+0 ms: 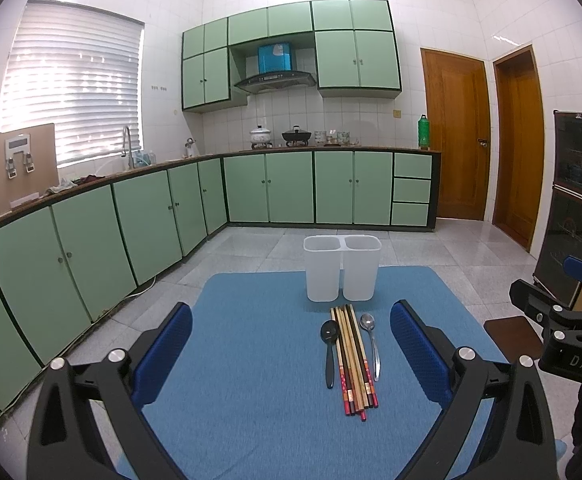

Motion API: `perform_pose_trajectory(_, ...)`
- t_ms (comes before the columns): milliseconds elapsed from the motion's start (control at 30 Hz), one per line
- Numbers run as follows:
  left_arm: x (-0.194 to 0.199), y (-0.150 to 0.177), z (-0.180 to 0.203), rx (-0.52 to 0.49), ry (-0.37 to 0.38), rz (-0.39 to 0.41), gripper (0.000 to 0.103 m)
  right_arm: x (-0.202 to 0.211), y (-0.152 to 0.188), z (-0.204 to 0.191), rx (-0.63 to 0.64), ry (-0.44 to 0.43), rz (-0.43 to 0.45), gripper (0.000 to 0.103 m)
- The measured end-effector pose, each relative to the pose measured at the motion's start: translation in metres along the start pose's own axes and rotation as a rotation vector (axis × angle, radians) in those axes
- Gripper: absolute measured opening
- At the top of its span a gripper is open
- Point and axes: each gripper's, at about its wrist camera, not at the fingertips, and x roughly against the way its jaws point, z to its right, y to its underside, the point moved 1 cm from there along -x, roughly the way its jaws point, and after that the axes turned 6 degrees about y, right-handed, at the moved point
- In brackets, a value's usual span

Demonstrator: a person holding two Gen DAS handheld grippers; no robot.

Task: Organize utensils

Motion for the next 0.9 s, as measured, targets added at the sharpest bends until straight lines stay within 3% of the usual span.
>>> perform_pose_trajectory(900,0.0019,0.0007,0.0034,-0.003,-0.003,0.003,0.097,-0.0022,-0.002,-0.0017,0.0,0.001,-0.004,0.098)
